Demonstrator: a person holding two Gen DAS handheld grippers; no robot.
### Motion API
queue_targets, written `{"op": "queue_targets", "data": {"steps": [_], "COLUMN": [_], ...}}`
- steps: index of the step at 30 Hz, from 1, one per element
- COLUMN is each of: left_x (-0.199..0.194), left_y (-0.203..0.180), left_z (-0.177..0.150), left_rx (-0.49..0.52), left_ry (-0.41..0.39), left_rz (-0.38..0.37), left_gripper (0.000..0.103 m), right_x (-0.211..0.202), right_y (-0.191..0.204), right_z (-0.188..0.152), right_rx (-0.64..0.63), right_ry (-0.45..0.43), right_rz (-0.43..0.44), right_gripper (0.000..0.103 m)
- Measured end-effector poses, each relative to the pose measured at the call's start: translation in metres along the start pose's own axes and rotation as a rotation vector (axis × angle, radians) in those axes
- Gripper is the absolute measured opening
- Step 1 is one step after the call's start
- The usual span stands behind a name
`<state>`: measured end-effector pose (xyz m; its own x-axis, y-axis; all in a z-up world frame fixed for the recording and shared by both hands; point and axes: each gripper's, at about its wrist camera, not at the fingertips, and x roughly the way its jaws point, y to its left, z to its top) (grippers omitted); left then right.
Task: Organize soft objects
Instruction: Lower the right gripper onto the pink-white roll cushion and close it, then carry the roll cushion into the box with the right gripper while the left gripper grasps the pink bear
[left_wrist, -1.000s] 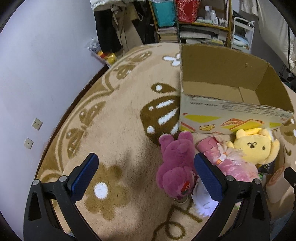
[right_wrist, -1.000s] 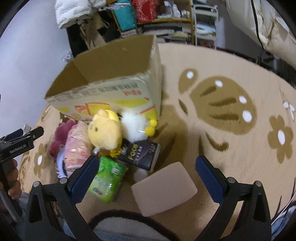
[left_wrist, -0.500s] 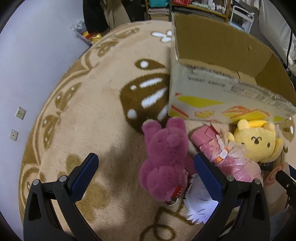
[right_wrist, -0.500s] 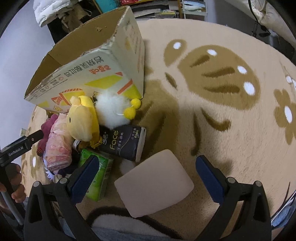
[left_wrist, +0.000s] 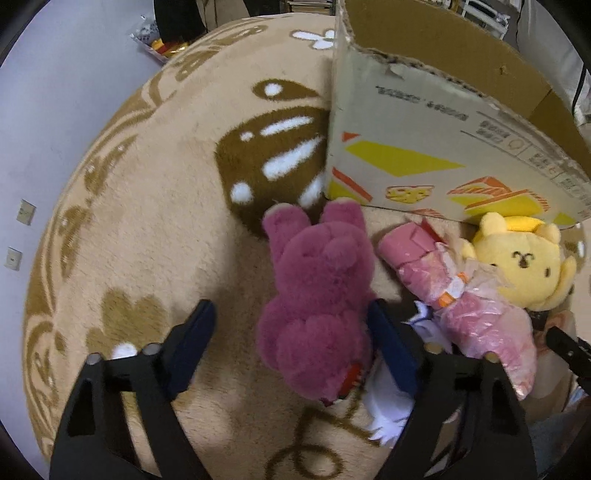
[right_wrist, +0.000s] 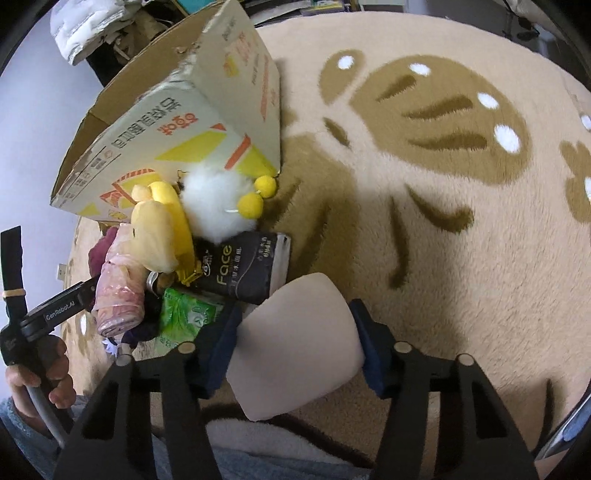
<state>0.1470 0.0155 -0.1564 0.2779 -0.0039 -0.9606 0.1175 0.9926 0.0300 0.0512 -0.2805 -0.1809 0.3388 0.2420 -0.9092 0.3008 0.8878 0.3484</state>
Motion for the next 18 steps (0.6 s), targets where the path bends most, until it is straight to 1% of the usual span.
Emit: {"op": "queue_targets", "data": {"steps": [1,2,3,6,12,18], "left_x": [-0.001,-0.001,-0.001,-0.004,-0.01,-0.028], "left_y": [-0.001,-0.001,-0.002,-0.004,0.0,0.002], "left_z": [0.0,-0.001,-0.001,-0.002,-0.004,-0.012], "left_rx": [-0.003,-0.002,-0.001,0.009,-0.002,-0.005], "left_ry": [0.0,-0.002,-0.003,-0.018,-0.031,-0.074], "left_rz": [-0.024,-0.041,-0.061,-0.052,-0.045,-0.034], "left_gripper": [0.068,0.059,0.054,0.05,0.045,0.044], "right_x": [-0.001,-0.001,-0.002,-0.004,-0.024,-0.036], "right_y": [0.001,0.002,0.002,0.008,0.015,0.021], "right_z": [0.0,0.0,0.0,0.002,0.001,-0.005], "right_rx": [-0.002,-0.006,-0.009,-0.02,-0.035,-0.058], "right_ry": [-0.004,-0.01,-0.013,-0.035,-0.091,-0.141], "right_rz": [0.002,0.004,0.004,-0.001,-0.005,-0.007], "right_gripper": [0.055,0.052,0.05,0.044,0.038,0.034]}}
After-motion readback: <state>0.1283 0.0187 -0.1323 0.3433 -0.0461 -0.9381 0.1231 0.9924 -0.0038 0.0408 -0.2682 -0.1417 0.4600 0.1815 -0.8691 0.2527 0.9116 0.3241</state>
